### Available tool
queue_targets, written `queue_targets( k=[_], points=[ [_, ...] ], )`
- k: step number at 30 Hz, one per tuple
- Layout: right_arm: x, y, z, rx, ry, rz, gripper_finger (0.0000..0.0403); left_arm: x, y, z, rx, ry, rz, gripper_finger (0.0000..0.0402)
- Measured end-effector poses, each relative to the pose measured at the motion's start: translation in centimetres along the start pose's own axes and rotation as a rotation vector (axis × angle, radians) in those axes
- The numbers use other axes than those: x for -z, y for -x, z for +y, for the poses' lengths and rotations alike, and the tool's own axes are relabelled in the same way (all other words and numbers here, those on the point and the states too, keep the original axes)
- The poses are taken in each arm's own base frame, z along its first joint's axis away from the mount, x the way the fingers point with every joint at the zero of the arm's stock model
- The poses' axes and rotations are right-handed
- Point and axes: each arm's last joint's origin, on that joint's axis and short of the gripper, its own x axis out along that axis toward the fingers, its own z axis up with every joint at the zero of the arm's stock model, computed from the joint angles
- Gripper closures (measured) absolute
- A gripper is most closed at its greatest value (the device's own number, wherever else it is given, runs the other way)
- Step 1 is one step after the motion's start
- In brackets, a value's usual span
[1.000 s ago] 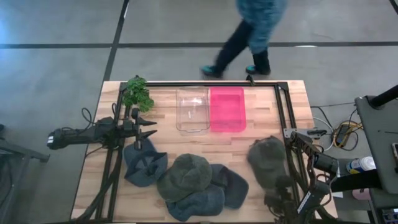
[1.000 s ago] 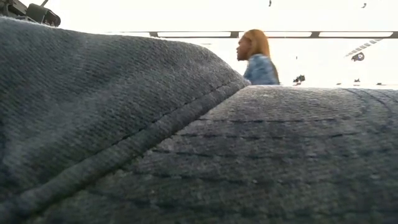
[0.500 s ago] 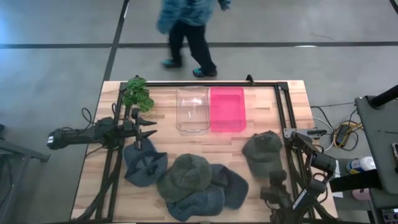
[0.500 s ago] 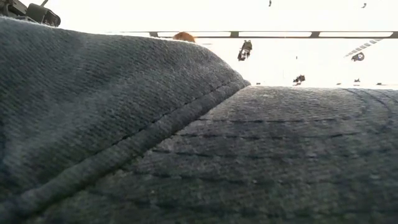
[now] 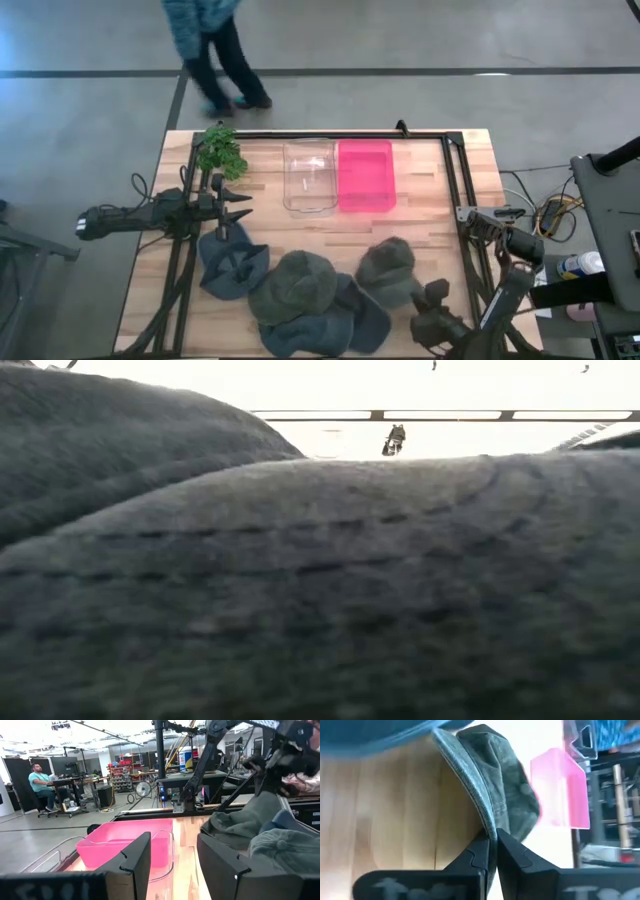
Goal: Pick & Place hat
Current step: Put the right green cap into the red bin
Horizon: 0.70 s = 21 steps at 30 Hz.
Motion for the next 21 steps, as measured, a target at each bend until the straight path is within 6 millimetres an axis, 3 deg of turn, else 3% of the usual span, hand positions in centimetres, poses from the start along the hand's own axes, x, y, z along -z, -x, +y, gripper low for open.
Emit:
queue_targets(
  k=[5,11,15,21],
  points=[
    [-2.0,0.6,-5.2,-0.004,-0.218,-0.099,0.0390,0.0,0.0,0.0,0.000,0.000,0.000,0.0248],
    [-4.0,0.5,-14.0,0.014,-0.544,-0.204,0.0390,0.0,0.0,0.0,0.000,0.000,0.000,0.0248],
    [-3.5,1.2,-19.6,-0.063,-0.798,-0.197,0.0390,0.0,0.0,0.0,0.000,0.000,0.000,0.0248],
    [-0.9,4.0,-26.9,-0.317,-1.153,-0.303,0.0390,0.0,0.0,0.0,0.000,0.000,0.000,0.0248]
  ],
)
